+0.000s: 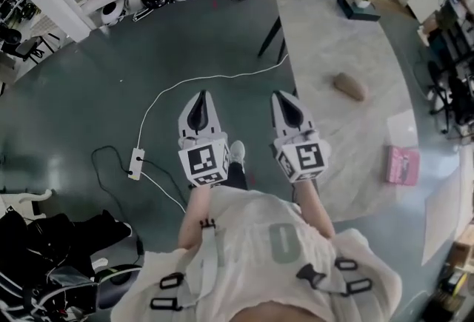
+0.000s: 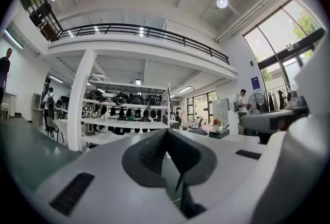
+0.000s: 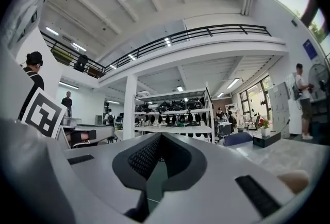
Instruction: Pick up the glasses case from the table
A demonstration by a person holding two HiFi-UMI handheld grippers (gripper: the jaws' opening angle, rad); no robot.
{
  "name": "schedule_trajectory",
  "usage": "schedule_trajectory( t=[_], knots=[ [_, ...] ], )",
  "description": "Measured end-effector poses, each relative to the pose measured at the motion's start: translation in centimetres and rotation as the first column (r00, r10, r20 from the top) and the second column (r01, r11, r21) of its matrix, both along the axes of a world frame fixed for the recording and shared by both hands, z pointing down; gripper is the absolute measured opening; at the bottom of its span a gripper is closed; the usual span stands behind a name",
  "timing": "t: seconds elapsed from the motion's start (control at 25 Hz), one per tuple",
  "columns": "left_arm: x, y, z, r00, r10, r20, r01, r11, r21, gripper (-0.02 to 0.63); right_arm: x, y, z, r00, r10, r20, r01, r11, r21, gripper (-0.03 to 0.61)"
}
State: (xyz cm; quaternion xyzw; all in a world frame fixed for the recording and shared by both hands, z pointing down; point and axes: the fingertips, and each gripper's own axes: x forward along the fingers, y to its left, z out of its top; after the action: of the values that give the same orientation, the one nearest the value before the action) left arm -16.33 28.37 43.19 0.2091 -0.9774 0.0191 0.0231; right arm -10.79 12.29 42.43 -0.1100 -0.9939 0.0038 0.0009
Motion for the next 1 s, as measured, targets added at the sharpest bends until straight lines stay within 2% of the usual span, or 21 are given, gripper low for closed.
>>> schedule_trajectory(
  t=[0.08, 0.2, 0.4, 0.68, 0.88, 1.0],
  knots=[
    [-3.4, -0.5, -0.7, 0.999, 0.018, 0.027, -0.017, 1.0, -0.006, 0.003, -3.6, -0.6, -0.8, 1.0, 0.014, 0.007, -0.014, 1.0, 0.014, 0.002],
    [-8.2, -1.0, -2.0, 0.998, 0.02, 0.063, -0.022, 0.999, 0.036, 0.003, -8.5, -1.2, -2.0, 0.999, 0.028, 0.026, -0.028, 1.0, -0.001, 0.002],
    [-14.5, -0.1, -2.2, 0.999, -0.03, 0.028, 0.028, 0.998, 0.055, 0.003, -14.7, -1.9, -2.2, 0.999, 0.036, 0.023, -0.036, 0.999, -0.003, 0.002],
    [-17.9, 0.6, -3.1, 0.998, -0.065, 0.003, 0.064, 0.996, 0.07, 0.003, -19.3, -1.2, -2.1, 1.0, 0.0, -0.004, 0.0, 1.0, -0.012, 0.002],
    [-15.5, -1.0, -3.4, 0.995, -0.1, 0.012, 0.099, 0.993, 0.068, 0.003, -17.8, -2.2, -2.1, 0.998, -0.058, 0.006, 0.058, 0.998, -0.028, 0.002],
    [-17.3, -0.1, -3.6, 0.995, -0.101, 0.015, 0.1, 0.993, 0.067, 0.003, -19.8, -0.9, -2.4, 0.997, -0.07, 0.013, 0.07, 0.997, -0.03, 0.002]
  ],
)
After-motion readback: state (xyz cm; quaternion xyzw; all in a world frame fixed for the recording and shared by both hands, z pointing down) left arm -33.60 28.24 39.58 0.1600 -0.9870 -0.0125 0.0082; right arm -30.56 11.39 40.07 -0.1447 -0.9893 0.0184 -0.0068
